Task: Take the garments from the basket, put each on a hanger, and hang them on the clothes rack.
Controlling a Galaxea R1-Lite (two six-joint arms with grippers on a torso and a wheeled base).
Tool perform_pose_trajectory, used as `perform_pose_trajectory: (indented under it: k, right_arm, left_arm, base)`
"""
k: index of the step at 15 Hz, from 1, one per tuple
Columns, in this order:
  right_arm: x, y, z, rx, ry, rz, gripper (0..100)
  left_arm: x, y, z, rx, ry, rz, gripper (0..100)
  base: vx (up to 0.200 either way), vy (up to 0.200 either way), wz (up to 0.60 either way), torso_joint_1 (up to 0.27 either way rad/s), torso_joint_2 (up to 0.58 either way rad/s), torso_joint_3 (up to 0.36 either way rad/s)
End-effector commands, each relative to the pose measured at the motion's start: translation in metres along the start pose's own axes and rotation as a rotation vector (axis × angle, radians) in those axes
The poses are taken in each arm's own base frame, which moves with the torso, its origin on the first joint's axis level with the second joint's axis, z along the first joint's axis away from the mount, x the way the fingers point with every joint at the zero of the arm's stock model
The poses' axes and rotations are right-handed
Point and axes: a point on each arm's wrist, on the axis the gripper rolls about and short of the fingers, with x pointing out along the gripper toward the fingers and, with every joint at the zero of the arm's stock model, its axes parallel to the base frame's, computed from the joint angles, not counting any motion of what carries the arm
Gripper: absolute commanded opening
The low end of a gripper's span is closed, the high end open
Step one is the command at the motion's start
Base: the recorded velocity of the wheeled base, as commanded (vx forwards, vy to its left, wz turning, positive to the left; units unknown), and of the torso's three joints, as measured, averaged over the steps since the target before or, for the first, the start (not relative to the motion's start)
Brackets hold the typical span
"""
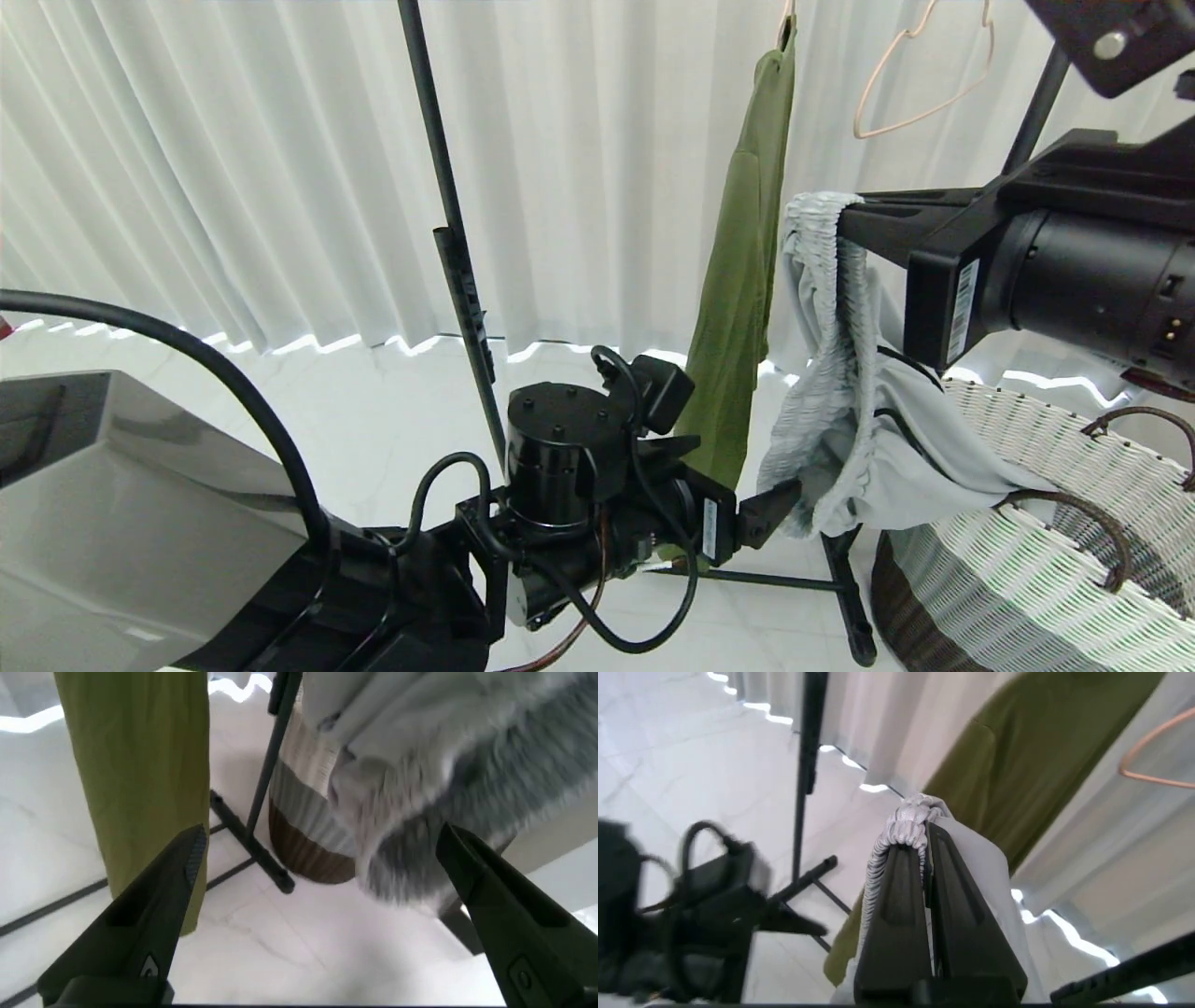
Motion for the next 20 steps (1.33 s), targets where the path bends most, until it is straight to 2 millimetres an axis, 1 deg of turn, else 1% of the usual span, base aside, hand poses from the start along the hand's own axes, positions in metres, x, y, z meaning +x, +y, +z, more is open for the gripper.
perform_pose_trajectory:
  k: [1,2,4,5,7,8,11,13,15,16,17,18,20]
  right_arm:
    - [-0.002,0.003,0.001,0.001,-0.007,0.014,0]
    - [-0.003,0.004,0.002,0.001,-0.009,0.021,0]
    - [-0.003,0.006,0.002,0.001,-0.011,0.029,0]
    - [-0.004,0.007,0.003,0.001,-0.013,0.033,0]
    - [-0.004,0.006,0.005,0.005,-0.02,0.029,0]
    - [-0.004,0.005,0.005,0.005,-0.021,0.029,0]
    - [-0.004,0.005,0.005,0.004,-0.017,0.027,0]
    - [-0.003,0.005,0.005,0.004,-0.017,0.025,0]
    - [-0.003,0.005,0.004,0.004,-0.013,0.027,0]
    - [-0.003,0.006,0.002,0.005,-0.009,0.026,0]
    - [-0.002,0.006,0.0,0.012,0.0,0.028,0]
    - [0.0,0.006,-0.005,0.025,0.016,0.023,0]
    - [0.004,0.004,-0.012,0.041,0.042,0.007,0]
  left_arm:
    - [0.006,0.003,-0.001,-0.002,0.003,0.001,100]
    - [0.009,0.004,-0.007,-0.004,0.018,0.002,100]
    - [0.012,0.004,-0.011,-0.005,0.03,0.002,100]
    - [0.013,0.005,-0.014,-0.007,0.039,0.005,0]
    - [0.013,0.006,-0.018,-0.007,0.054,0.009,0]
    - [0.015,0.007,-0.025,-0.01,0.076,0.016,0]
    - [0.013,0.009,-0.036,0.04,0.113,0.024,0]
    - [0.01,0.009,-0.039,0.053,0.126,0.033,0]
    - [0.007,0.01,-0.039,0.127,0.105,0.081,0]
    - [0.007,0.01,-0.035,0.15,0.068,0.108,0]
    - [0.004,0.008,-0.026,0.155,0.036,0.134,0]
    - [-0.004,0.006,-0.018,0.156,0.037,0.137,0]
    - [-0.029,-0.002,0.005,0.149,0.077,0.139,0]
  base:
    - [0.0,0.0,0.0,0.0,0.0,0.0]
    - [0.0,0.0,0.0,0.0,0.0,0.0]
    - [0.0,0.0,0.0,0.0,0.0,0.0]
    - [0.0,0.0,0.0,0.0,0.0,0.0]
    - [0.0,0.0,0.0,0.0,0.0,0.0]
    - [0.0,0.0,0.0,0.0,0.0,0.0]
    - [0.0,0.0,0.0,0.0,0.0,0.0]
    - [0.0,0.0,0.0,0.0,0.0,0.0]
    - [0.0,0.0,0.0,0.0,0.0,0.0]
    - [0.0,0.0,0.0,0.0,0.0,0.0]
    - [0.0,0.0,0.0,0.0,0.0,0.0]
    - [0.0,0.0,0.0,0.0,0.0,0.0]
    - [0.0,0.0,0.0,0.0,0.0,0.0]
